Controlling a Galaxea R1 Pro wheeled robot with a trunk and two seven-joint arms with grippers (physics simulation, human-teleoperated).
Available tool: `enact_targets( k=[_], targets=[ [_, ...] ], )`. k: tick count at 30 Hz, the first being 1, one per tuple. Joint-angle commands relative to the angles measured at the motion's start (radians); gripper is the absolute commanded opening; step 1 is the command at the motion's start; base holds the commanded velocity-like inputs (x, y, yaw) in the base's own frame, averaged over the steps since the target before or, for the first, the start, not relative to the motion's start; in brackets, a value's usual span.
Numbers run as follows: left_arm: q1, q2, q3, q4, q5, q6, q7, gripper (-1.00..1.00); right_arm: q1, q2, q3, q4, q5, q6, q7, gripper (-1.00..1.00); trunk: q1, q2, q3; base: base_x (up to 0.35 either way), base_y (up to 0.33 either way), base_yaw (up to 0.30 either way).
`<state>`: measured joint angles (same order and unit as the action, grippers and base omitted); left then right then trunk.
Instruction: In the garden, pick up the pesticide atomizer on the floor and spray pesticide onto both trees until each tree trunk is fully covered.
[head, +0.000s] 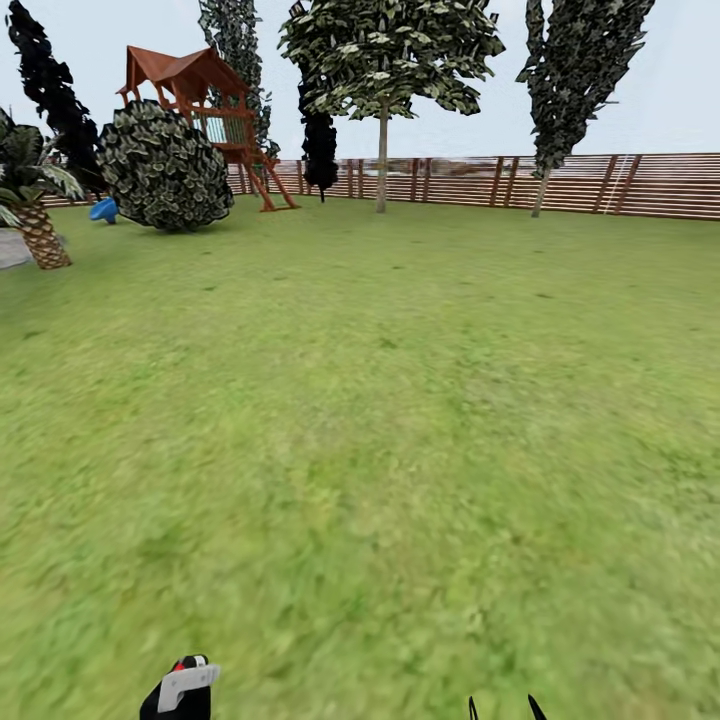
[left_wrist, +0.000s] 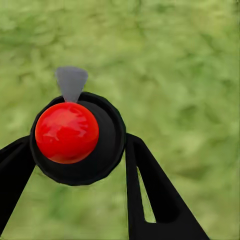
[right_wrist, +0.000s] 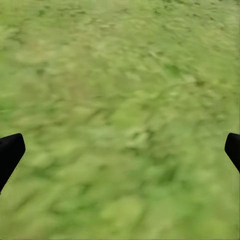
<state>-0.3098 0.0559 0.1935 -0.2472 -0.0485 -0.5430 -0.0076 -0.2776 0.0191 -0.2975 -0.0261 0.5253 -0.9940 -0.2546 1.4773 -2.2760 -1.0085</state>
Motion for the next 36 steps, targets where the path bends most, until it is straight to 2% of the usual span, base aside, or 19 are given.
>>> enact_targets(
  k=[1, 13, 17, 18, 19, 21, 22, 23, 28, 36],
  targets=[
    [0.0, 0.0, 0.0, -0.001, 0.001, -0.001, 0.0, -1.0, 0.0, 0.0, 0.0, 0.0, 0.0, 0.0, 0.0, 1.0, 0.0, 0.0, 0.0, 0.336, 0.0, 0.0],
    [0.002, -0.001, -0.005, -0.006, -0.002, -0.003, -0.001, -1.0, 0.0, -0.001, 0.0, 0.0, 0.0, 0.0, 0.0, 1.0, 0.0, 0.0, 0.0, 0.336, 0.0, 0.0],
    [0.015, -0.001, -0.025, -0.019, 0.006, 0.0, 0.003, -1.0, 0.0, -0.001, 0.0, 0.0, 0.0, 0.0, 0.0, 1.0, 0.0, 0.0, 0.0, 0.336, 0.0, 0.0],
    [0.017, 0.002, -0.075, -0.023, 0.033, 0.0, 0.015, -1.0, 0.0, 0.0, 0.0, 0.0, 0.0, 0.0, 0.0, 1.0, 0.0, 0.0, 0.0, 0.336, 0.0, 0.0],
    [0.018, 0.004, -0.137, -0.024, 0.086, -0.001, 0.045, -1.0, 0.0, 0.0, 0.0, 0.0, 0.0, 0.0, 0.0, 1.0, 0.0, 0.0, 0.0, 0.336, 0.0, 0.0],
    [0.018, 0.005, -0.279, -0.025, 0.213, -0.003, 0.118, -1.0, 0.0, -0.001, 0.0, 0.0, 0.0, 0.0, 0.0, 1.0, 0.0, 0.0, 0.0, 0.336, 0.0, 0.0],
    [0.018, 0.005, -0.317, -0.024, 0.247, -0.004, 0.137, -1.0, 0.0, 0.0, 0.0, 0.0, 0.0, 0.0, 0.0, 1.0, 0.0, 0.0, 0.0, 0.336, 0.0, 0.0],
    [0.018, 0.005, -0.336, -0.024, 0.264, -0.004, 0.147, -1.0, 0.0, 0.0, 0.0, 0.0, 0.0, 0.0, 0.0, 1.0, 0.0, 0.0, 0.0, 0.336, 0.0, 0.0],
    [0.018, 0.007, -0.355, -0.024, 0.281, -0.005, 0.157, -1.0, 0.0, 0.0, 0.0, 0.0, 0.001, 0.0, 0.0, 1.0, 0.0, 0.0, 0.0, 0.336, 0.0, 0.0],
    [0.018, 0.007, -0.355, -0.019, 0.281, -0.002, 0.159, -1.0, 0.0, -0.001, 0.0, 0.0, 0.001, 0.0, 0.0, 1.0, 0.0, 0.0, 0.0, 0.336, 0.0, 0.0]
  ],
)
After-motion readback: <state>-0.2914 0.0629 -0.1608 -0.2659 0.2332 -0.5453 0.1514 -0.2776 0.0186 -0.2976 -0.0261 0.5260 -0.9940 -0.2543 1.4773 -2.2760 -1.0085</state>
